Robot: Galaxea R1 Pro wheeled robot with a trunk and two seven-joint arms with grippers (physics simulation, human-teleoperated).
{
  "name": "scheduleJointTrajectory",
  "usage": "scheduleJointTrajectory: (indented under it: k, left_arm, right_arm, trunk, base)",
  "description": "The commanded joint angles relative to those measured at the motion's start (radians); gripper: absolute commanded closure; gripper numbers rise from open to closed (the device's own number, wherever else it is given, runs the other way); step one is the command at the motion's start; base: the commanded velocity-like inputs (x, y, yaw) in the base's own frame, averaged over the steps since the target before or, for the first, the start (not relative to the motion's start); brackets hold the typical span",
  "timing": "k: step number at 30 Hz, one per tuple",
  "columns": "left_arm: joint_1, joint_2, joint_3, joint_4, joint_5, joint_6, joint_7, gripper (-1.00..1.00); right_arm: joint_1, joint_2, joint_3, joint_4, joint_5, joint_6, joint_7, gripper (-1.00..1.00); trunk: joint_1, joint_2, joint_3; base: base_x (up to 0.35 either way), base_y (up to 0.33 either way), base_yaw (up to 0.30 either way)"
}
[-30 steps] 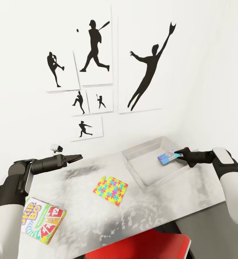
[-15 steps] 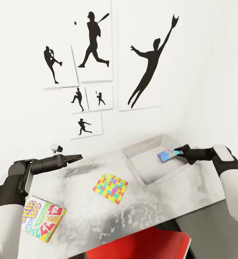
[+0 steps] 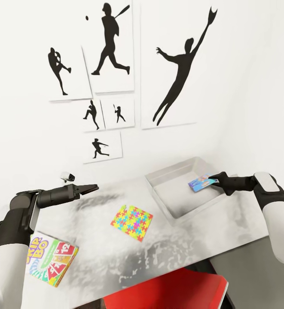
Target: Put all the toys in the child's room - the three board games (two on the bed and one on the table), the two jigsaw puzzles on the table, and the tennis ball on the table - inside the toy box on the table in the child's room.
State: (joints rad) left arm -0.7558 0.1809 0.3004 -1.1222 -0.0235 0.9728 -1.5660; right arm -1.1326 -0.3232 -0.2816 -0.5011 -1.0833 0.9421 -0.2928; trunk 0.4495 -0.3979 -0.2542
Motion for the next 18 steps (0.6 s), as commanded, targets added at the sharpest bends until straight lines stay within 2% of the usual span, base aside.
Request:
scheduleJointTrajectory:
  k: [1, 8, 18]
  left_arm:
    - [-0.001, 0.000, 0.000, 0.000, -0.003, 0.011, -0.005, -1.00]
    - [-0.001, -0.003, 0.000, 0.000, -0.004, 0.011, -0.005, -1.00]
    - [-0.001, -0.003, 0.000, 0.002, -0.005, 0.011, -0.005, -1.00]
  right_arm:
    - [-0.001, 0.001, -0.004, -0.001, -0.010, 0.002, -0.012, 1.00]
    - [-0.036, 0.003, -0.004, -0.001, -0.012, -0.002, -0.062, 1.00]
    - [-0.076, 0.005, -0.002, -0.001, -0.012, -0.001, -0.072, 1.00]
  trunk:
    - [0.001, -0.002, -0.004]
    - [0.001, -0.002, -0.015]
    - [0.001, -0.002, -0.032]
  base:
    - [0.000, 0.000, 0.000]
    - [0.000, 0.000, 0.000]
    - [0.000, 0.000, 0.000]
